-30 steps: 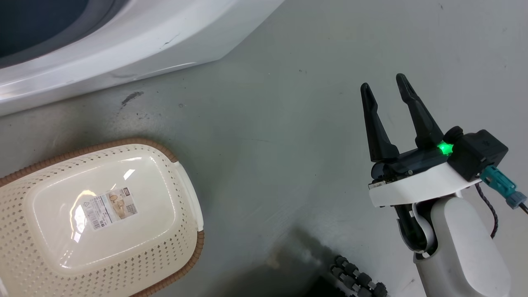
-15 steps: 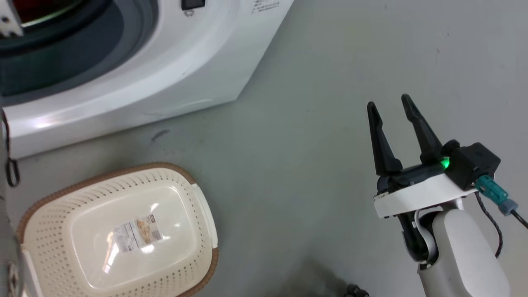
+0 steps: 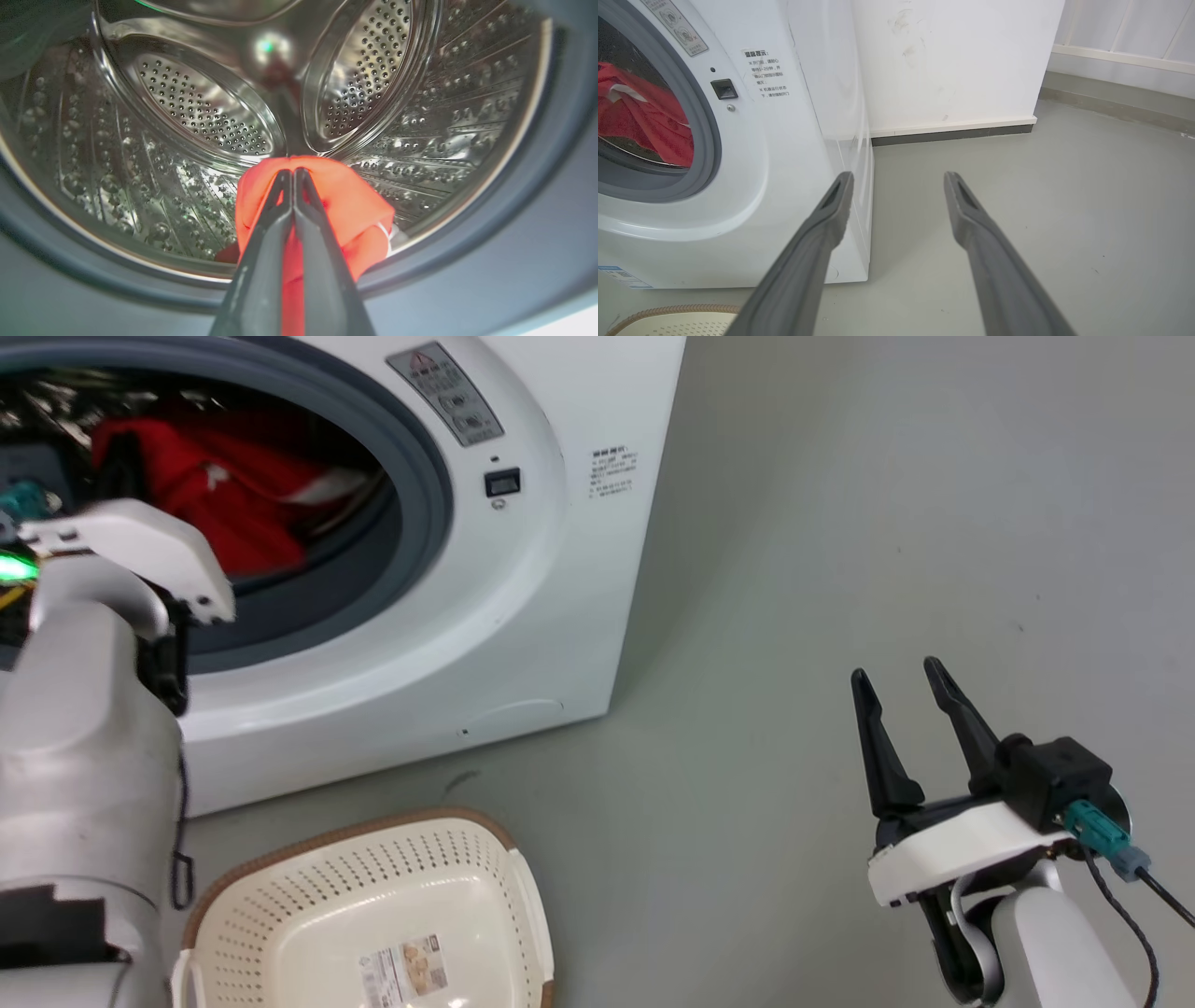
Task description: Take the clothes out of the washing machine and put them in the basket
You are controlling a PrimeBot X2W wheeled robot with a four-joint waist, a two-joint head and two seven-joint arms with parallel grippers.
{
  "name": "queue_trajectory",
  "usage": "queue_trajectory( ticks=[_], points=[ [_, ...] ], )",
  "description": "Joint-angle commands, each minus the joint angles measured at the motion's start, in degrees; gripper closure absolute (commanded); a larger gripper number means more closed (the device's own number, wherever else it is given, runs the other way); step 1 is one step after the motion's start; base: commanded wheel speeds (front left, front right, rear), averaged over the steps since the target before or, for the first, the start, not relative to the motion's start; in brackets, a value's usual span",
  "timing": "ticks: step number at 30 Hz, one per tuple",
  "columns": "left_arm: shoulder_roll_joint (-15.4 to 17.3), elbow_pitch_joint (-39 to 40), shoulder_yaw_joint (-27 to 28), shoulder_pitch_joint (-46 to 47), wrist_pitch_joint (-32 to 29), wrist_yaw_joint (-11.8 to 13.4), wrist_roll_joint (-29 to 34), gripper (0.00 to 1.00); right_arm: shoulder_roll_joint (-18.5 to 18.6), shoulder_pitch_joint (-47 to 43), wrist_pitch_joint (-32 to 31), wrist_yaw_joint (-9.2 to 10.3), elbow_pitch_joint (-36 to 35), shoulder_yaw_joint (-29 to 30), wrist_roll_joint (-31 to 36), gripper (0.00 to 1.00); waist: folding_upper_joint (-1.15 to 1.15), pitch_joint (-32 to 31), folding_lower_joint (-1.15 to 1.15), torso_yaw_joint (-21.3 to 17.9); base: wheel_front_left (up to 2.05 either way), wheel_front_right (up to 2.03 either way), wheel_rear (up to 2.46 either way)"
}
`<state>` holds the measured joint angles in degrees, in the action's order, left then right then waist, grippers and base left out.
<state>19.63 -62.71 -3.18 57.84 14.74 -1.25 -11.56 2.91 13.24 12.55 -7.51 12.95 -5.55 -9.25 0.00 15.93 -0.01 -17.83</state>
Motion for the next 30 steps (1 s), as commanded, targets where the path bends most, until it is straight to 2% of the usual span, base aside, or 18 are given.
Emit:
queue_trajectory(
  ticks=[1, 3, 9, 20, 25, 30],
  points=[
    [-0.6, 0.2, 0.1, -1.3, 0.2, -0.2, -0.4, 1.00, -0.1, -0.9, 0.0, 0.04, -0.3, 0.3, 0.2, 0.00, 0.00, -3.0, 0.01, 1.7, 0.00, 0.00, 0.00],
    [-2.2, 2.6, 0.4, -4.3, 0.5, -0.2, -0.8, 1.00, -0.1, -2.7, -1.1, 0.04, -1.0, 1.2, 0.7, 0.00, 0.00, -5.8, 0.01, 2.9, 0.00, 0.00, 0.00],
    [-4.7, 10.8, 1.0, -11.0, 0.5, -0.3, -1.0, 1.00, -0.1, -5.2, -2.8, 0.03, -3.3, 2.5, 1.5, 0.00, 0.00, -9.0, 0.01, 4.8, 0.00, 0.00, 0.00],
    [-9.5, 33.9, 2.0, -25.1, 0.5, 0.2, -0.6, 1.00, -0.1, -9.8, -6.5, 0.03, -9.6, 4.4, 2.4, 0.00, 0.00, -13.3, 0.01, 8.5, 0.00, 0.00, 0.00],
    [-11.5, 45.3, 1.8, -32.8, 0.5, 1.8, -1.0, 1.00, -0.1, -11.2, -7.7, 0.04, -11.7, 4.9, 2.7, 0.00, 0.00, -13.8, 0.01, 9.5, 0.00, 0.00, 0.00],
    [-12.7, 56.9, 1.7, -43.1, -0.6, 4.6, -0.7, 1.00, -0.1, -12.2, -8.3, 0.03, -12.6, 4.9, 2.6, 0.00, 0.00, -13.7, 0.01, 9.9, 0.00, 0.00, 0.00]
  ],
)
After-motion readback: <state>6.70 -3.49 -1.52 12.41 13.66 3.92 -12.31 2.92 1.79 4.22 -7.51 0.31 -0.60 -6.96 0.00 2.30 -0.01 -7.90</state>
